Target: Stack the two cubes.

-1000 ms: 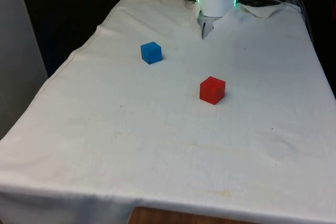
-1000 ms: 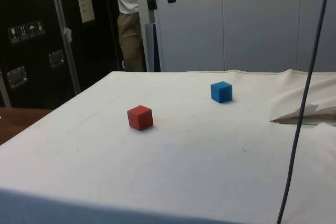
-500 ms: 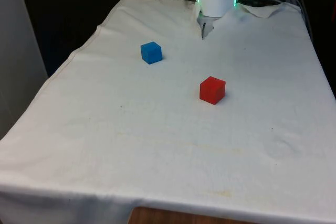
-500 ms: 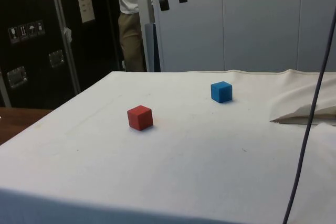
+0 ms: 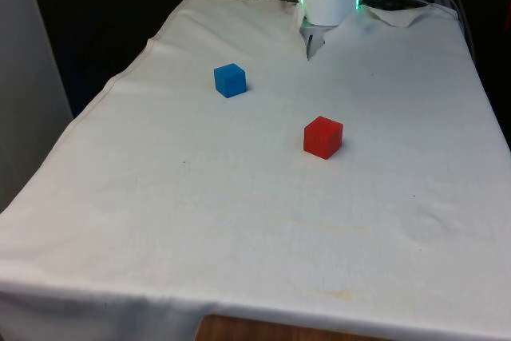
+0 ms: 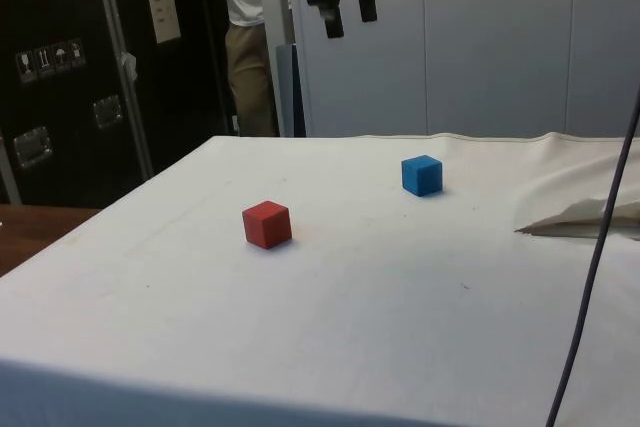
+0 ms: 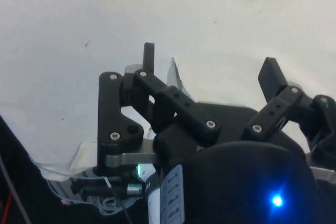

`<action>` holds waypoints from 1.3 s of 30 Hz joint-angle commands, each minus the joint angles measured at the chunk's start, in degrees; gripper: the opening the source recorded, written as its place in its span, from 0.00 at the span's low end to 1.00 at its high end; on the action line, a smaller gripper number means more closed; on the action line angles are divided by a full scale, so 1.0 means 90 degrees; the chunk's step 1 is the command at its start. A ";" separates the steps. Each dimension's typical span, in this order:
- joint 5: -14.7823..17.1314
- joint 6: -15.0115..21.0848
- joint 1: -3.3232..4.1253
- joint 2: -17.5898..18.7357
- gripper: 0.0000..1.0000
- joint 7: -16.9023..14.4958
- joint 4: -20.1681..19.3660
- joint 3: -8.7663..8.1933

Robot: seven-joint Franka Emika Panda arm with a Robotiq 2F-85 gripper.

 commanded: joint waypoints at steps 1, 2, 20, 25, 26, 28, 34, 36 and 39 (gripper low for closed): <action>-0.0032 0.0140 -0.0019 -0.0051 1.00 0.0038 -0.0108 -0.0013; 0.0000 0.0045 0.0000 0.0000 1.00 0.0000 -0.0045 -0.0019; 0.0000 0.0923 -0.0025 -0.0045 1.00 0.0006 -0.0872 -0.0363; -0.0038 0.1261 -0.0057 -0.0064 1.00 0.0051 -0.1159 -0.0471; -0.0032 0.1299 -0.0051 -0.0064 1.00 0.0057 -0.1190 -0.0490; -0.0032 0.1369 -0.0051 -0.0051 1.00 0.0070 -0.1254 -0.0522; -0.0019 0.1560 -0.0051 -0.0013 1.00 0.0166 -0.1401 -0.0579; -0.0013 0.1642 -0.0045 0.0006 1.00 0.0236 -0.1477 -0.0605; 0.0000 0.1617 -0.0032 0.0025 1.00 0.0248 -0.1490 -0.0618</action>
